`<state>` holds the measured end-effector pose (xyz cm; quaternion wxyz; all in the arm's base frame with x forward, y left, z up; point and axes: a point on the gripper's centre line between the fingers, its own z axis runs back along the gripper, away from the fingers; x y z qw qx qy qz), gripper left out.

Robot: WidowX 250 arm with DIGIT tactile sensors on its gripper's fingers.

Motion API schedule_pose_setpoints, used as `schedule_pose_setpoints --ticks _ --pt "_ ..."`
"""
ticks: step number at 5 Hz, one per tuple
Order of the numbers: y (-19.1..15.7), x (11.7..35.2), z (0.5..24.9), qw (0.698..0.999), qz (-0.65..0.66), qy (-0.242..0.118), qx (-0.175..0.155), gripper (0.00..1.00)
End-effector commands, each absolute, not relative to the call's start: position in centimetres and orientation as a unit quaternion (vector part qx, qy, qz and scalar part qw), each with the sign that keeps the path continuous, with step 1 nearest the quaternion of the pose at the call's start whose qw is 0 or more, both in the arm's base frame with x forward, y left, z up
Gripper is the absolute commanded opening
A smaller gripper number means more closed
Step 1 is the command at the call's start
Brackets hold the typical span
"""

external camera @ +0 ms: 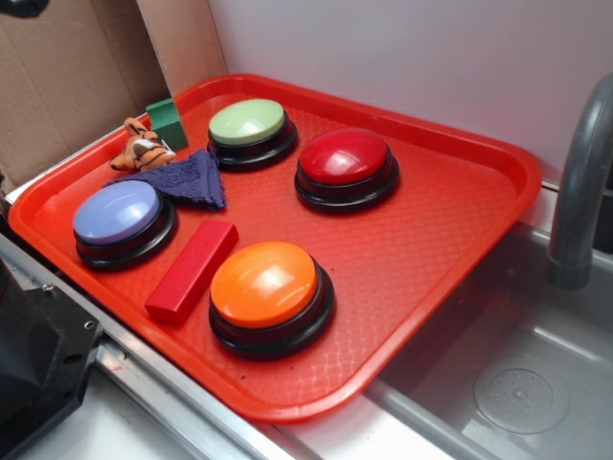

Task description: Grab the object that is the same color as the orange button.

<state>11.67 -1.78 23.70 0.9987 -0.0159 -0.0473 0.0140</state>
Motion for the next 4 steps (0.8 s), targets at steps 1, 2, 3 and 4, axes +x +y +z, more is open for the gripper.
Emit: schedule_pose_setpoints --ticks 1,2,3,4 --pt "-1.8 11.7 23.7 0.999 0.014 -0.047 -0.016 1.00" --pt "-0.8 13.1 22.1 0.990 0.122 -0.068 -0.036 1.00" --pt "0.7 14.9 19.7 0.967 0.244 -0.069 -0.019 1.00" --pt "2.9 16.5 17.4 0.929 0.361 -0.085 -0.002 1.00"
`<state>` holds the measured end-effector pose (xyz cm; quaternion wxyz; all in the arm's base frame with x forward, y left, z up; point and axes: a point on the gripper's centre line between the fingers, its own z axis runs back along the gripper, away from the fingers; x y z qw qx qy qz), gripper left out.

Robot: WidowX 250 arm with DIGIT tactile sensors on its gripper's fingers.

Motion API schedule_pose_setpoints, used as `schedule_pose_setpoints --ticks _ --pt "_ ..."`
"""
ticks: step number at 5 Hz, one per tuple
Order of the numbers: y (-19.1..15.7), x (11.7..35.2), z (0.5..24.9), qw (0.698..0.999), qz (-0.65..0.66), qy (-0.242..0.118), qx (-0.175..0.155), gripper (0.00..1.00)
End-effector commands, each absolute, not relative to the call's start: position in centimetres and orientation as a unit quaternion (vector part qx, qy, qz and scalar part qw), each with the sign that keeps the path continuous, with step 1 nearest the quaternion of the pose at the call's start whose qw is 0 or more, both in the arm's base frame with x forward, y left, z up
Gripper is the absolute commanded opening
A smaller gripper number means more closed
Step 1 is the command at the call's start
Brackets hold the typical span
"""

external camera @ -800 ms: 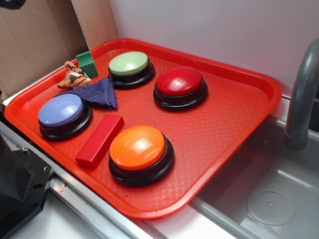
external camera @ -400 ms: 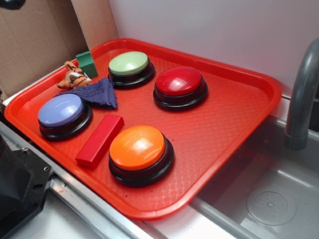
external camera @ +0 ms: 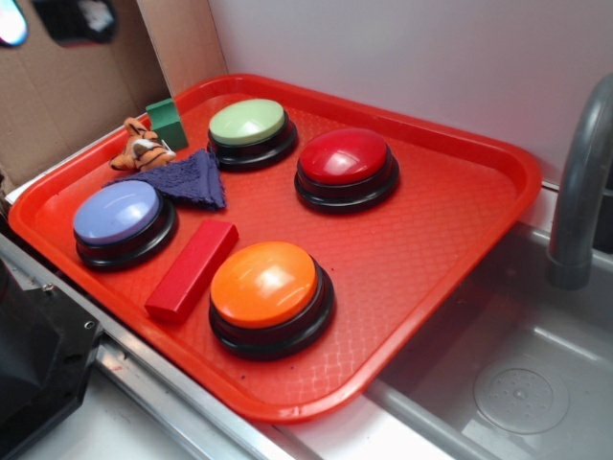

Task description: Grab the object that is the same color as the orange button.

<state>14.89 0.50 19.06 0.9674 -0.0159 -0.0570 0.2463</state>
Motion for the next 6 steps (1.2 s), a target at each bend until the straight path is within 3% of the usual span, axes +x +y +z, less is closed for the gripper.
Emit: schedule_pose_setpoints --ticks 1,2,4,6 --pt "5.9 18.1 14.4 0.873 0.472 -0.119 0.023 1.00" --pt "9.1 19.5 11.5 0.812 0.553 -0.169 0.082 1.00" --pt "13.4 22.4 6.4 0.746 0.623 -0.195 0.130 1.00" --pt "15.2 22.5 4.7 0.741 0.637 -0.187 0.097 1.00"
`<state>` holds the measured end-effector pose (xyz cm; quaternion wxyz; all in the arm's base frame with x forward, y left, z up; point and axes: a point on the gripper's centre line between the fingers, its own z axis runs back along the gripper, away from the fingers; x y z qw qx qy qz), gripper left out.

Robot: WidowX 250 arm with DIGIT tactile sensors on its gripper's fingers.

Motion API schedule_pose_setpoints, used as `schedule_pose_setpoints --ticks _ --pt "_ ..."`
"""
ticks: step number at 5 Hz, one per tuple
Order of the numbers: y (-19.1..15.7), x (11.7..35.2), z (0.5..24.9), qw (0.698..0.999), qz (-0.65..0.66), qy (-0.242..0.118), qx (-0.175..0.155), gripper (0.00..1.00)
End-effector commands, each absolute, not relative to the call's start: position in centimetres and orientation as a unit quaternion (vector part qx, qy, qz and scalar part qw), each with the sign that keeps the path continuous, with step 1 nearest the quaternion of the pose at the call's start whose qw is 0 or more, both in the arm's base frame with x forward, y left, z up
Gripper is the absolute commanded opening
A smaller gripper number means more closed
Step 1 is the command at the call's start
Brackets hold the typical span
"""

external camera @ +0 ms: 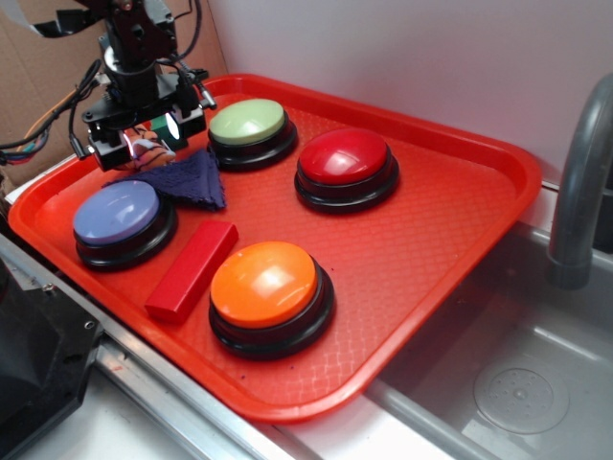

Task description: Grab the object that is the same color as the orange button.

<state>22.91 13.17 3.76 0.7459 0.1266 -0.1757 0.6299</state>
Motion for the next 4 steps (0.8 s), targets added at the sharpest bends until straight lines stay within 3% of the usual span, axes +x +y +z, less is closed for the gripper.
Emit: schedule_pose_setpoints --ticks 1,2,3,4 --pt "15.88 21.98 3.97 0.736 0.651 -0.175 0.062 1.00" --pt "16.21 21.84 3.33 0.741 0.652 -0.156 0.045 1.00" --pt "16.51 21.83 3.03 0.747 0.649 -0.139 0.025 0.01" --pt "16.44 21.71 3.36 0.747 0.648 -0.147 0.021 0.00"
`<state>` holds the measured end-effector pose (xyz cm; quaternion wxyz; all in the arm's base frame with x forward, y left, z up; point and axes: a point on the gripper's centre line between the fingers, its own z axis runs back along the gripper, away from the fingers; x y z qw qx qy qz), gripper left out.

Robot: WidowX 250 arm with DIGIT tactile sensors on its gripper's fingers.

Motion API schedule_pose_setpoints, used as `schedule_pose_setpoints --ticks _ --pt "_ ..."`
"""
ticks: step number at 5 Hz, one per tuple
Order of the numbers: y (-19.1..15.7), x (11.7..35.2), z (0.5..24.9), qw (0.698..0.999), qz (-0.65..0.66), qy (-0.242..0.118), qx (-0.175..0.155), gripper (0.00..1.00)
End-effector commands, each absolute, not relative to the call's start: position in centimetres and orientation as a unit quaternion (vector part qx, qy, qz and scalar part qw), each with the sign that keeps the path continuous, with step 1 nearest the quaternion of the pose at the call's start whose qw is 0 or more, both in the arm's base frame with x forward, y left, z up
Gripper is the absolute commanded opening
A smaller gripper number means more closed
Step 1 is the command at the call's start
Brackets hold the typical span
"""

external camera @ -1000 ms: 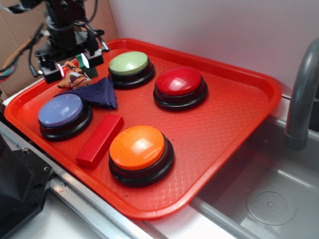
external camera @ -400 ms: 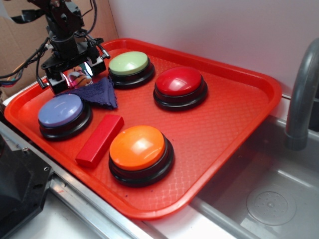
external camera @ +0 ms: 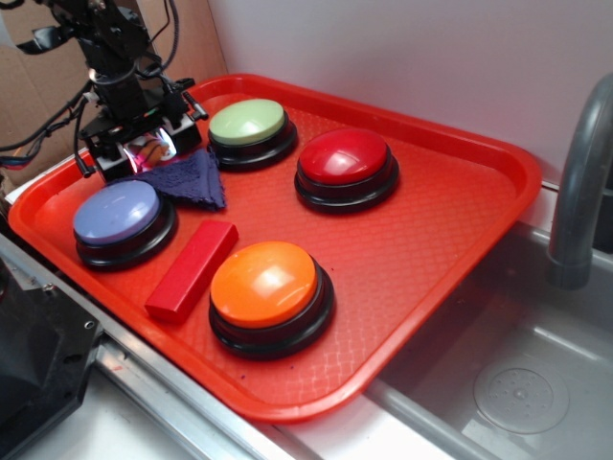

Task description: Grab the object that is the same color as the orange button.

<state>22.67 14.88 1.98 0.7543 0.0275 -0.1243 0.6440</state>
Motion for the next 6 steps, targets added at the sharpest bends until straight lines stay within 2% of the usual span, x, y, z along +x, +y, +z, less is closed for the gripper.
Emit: schedule_pose_setpoints --ticks 1,2,3,4,5,6 --pt "16.1 21.7 5.4 0.762 0.619 -0.179 0.068 0.00" --pt "15.0 22.2 8.0 0.820 0.544 -0.168 0.060 0.00" --pt "13.3 23.3 10.8 0.888 0.437 -0.133 0.053 0.00" --pt "8.6 23.7 13.8 0.938 0.322 -0.121 0.041 0.00" --pt "5.1 22.9 16.1 0.968 0.219 -0.120 -0.004 0.00" --pt "2.7 21.3 17.4 0.979 0.158 -0.129 -0.021 0.00"
